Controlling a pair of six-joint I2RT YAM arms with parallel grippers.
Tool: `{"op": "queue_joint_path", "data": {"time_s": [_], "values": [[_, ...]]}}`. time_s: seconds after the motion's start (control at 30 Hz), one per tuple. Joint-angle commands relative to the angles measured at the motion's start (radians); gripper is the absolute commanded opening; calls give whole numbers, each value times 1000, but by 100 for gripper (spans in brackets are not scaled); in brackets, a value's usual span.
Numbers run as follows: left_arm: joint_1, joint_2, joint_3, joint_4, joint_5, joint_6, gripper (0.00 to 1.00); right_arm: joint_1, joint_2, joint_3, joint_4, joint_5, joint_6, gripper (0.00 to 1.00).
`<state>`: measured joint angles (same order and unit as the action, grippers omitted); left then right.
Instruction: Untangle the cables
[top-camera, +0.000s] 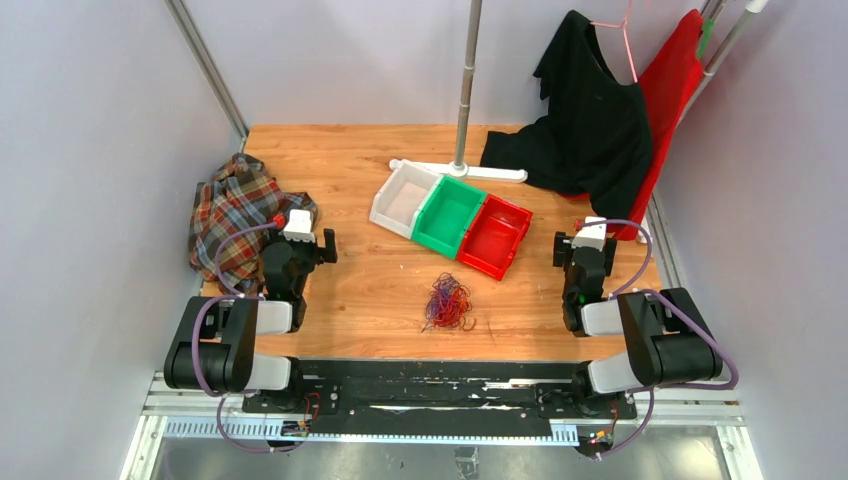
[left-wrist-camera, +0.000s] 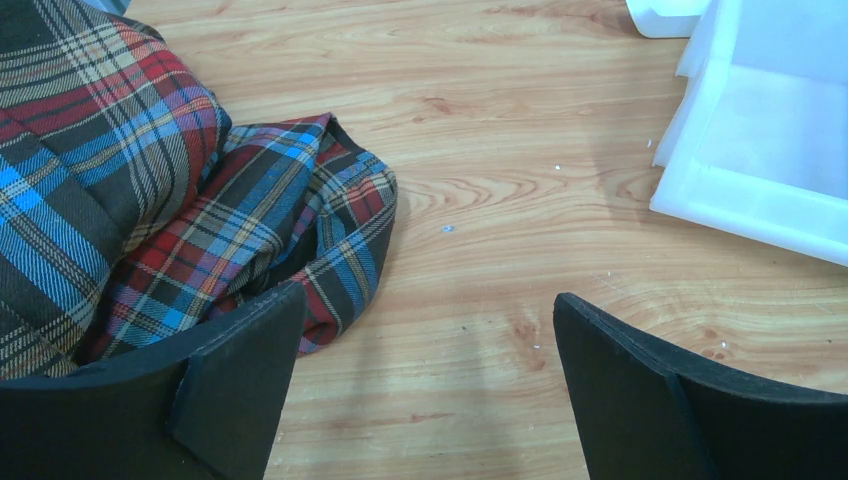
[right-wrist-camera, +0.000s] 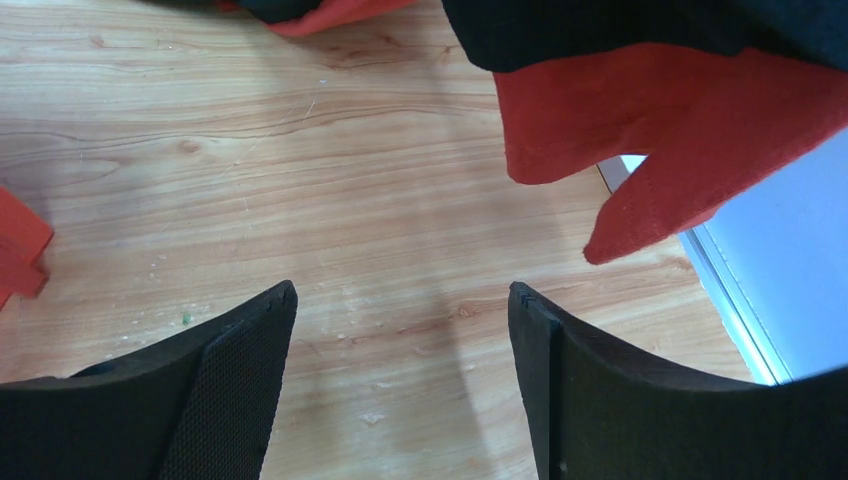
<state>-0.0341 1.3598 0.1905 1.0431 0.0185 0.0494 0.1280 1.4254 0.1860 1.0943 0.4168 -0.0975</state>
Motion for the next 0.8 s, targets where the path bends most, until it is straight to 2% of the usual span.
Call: {"op": "queue_joint_path", "data": {"time_s": [0.0,0.2,0.23,0.27,0.33,0.4,0.47,0.57,0.73,0.77], "values": [[7,4,-2,38,-2,9,98,-26,2,18,-6,-18,20,77],[7,-3,-4,43,-18,8,98,-30,-19,13,4,-20,15,77],[8,-22,-1,19,-48,-7,98,-28,-35,11,-1,-42,4,77],[11,-63,22,-71,-53,-14,98,-19,-60,15,-20,-18,-4,77],[14,-162,124,-365,-2,25,98,12,-134,94,-230,125,21,77],[14,-215,245,-610,60,75,98,13,-180,238,-570,167,109,77],[14,-243,352,-831,124,115,98,13,-202,361,-830,159,189,78],[14,-261,481,-1084,235,178,98,13,-242,461,-1034,51,304,78],[0,-250,594,-1349,468,219,98,8,-324,496,-1105,-311,500,78],[-20,-245,608,-1390,480,222,98,7,-343,487,-1104,-379,531,78]]}}
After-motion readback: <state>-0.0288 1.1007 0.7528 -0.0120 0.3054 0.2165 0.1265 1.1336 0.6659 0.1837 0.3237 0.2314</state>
